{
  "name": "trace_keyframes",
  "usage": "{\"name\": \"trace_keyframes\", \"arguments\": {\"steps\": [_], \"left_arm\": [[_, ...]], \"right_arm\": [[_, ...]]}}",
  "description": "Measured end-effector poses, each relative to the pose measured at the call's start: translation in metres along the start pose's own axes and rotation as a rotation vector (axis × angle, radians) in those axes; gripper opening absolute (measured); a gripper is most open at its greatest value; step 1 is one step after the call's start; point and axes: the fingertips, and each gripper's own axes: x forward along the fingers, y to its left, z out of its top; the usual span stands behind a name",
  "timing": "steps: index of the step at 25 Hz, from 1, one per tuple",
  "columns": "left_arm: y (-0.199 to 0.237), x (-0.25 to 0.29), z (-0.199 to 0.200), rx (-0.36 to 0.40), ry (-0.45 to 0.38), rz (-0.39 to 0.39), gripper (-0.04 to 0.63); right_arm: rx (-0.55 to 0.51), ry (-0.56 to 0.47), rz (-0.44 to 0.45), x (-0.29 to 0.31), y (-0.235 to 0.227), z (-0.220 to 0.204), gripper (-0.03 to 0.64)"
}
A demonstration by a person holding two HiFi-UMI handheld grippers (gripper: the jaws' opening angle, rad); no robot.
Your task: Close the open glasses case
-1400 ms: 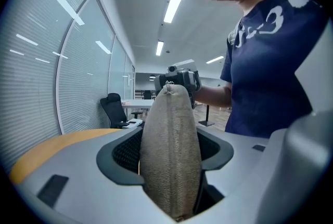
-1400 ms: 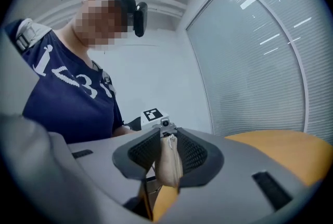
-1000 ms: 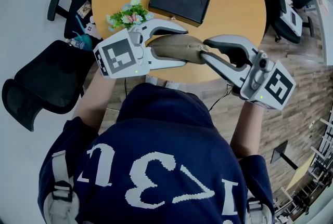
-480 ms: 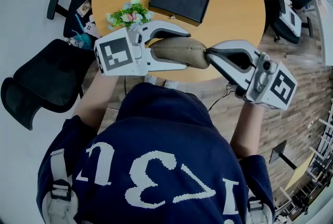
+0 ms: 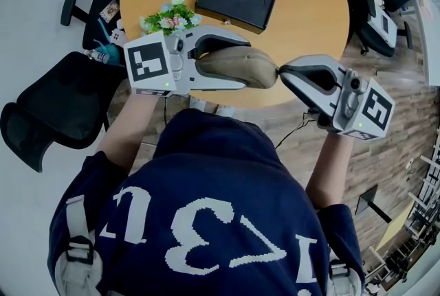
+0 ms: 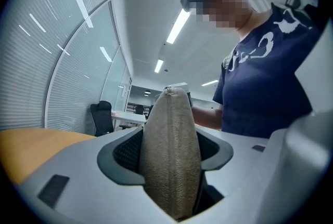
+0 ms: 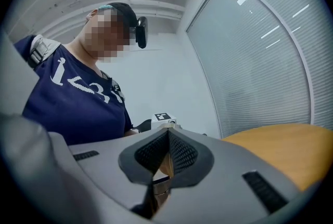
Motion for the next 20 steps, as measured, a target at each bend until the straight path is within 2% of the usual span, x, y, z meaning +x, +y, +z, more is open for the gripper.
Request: {"name": "trace_keyframes", "arguments": {"steps": [4,12,15,20], "left_arm": [[0.004,-0.005,0.005,-0.027,-0.077,-0.002,0.281],[0.009,-0.014,0.010,-0.089,-0.151,0.011,0.281],[0.013,-0.019,0.018,-0.125,-0.210,0.016,0.281],[0.018,-0.019,0.027,-0.163,-0.261,0.028,0.281]], "right_arm": [[0.031,-0.062,-0.004,-0.001,-0.006,-0.004,0.023],[0.041,-0.059,-0.041,0.000,-0.009,-0.023,0.023],[0.030,-0.029,-0.050,0.007,-0.010,-0.033,0.023],[0.039,-0.077,-0.085,0.011,-0.013,-0.029,0.023]]}}
